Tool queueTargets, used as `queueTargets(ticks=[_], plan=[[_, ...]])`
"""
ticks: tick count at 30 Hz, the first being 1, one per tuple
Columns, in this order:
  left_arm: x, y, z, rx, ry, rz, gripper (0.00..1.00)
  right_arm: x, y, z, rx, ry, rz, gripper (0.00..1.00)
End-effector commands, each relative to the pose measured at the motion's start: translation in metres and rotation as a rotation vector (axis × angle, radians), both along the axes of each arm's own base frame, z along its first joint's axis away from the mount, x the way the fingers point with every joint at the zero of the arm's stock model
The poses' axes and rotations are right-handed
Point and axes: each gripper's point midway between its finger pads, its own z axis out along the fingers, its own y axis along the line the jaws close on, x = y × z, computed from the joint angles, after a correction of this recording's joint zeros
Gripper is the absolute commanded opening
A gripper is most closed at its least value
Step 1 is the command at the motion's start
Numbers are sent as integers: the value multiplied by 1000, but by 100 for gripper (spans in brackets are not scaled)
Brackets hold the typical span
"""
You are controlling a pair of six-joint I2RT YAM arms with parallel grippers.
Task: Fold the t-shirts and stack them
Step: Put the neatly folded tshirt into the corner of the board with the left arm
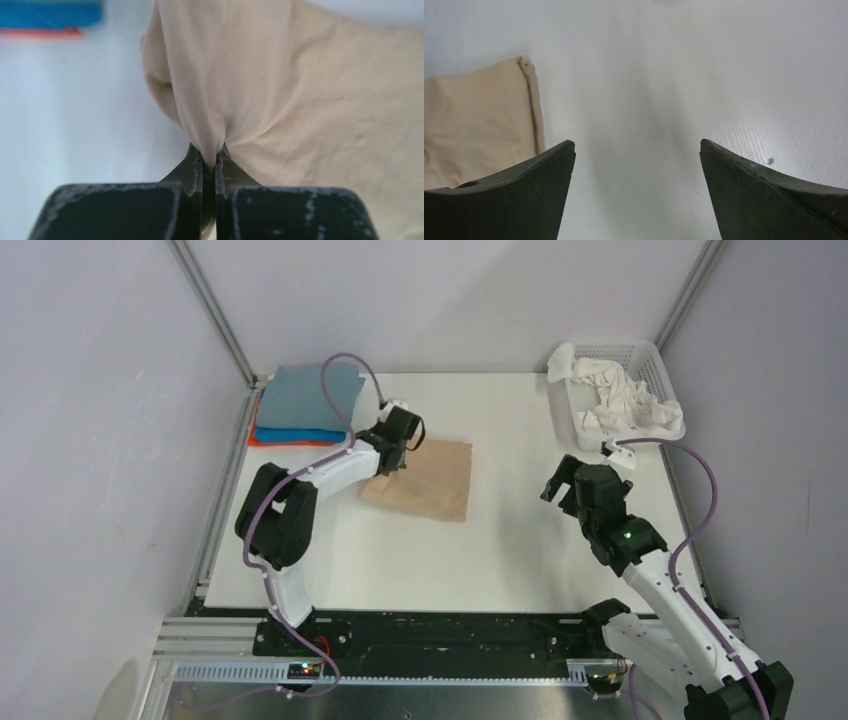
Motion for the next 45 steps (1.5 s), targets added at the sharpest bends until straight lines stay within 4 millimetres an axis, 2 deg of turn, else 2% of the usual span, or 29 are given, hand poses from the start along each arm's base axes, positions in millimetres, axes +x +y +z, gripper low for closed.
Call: queueTargets(ticks=[1,2,3,4,9,11,15,17,20,23,33,37,45], plan=[[54,34,72,334,-185,-29,0,2,-14,3,-30,-30,-68,100],[67,38,87,356,-216,-13,0,2,-16,3,-37,-30,-76,99],[75,42,85,406,-206,-33,0,2,-17,2,-41,-28,-81,99],[88,49,101,416,-235,-7,0,2,-19,2,-47,-29,-91,100],[138,67,138,478,-317,-53,0,5,-23,-1,-66,-31,-117,99],[155,82,154,538,-337,-78,0,6,-25,-2,-80,-28,-126,99],[171,101,179,637,-351,-181,0,6,-36,-3,-124,-25,-170,99],[173,108,194,651,-374,-232,0,5,-41,-2,-141,-30,-192,99],[173,117,226,645,-438,-238,0,5,-44,-1,-154,-33,-209,99],[170,122,249,650,-477,-237,0,7,-45,-3,-165,-30,-209,99],[144,130,325,609,-625,-171,0,11,-48,-11,-210,2,-223,99],[141,130,332,591,-644,-165,0,12,-48,-15,-216,16,-227,99],[170,149,300,546,-604,-129,0,11,-49,-17,-222,24,-231,100]])
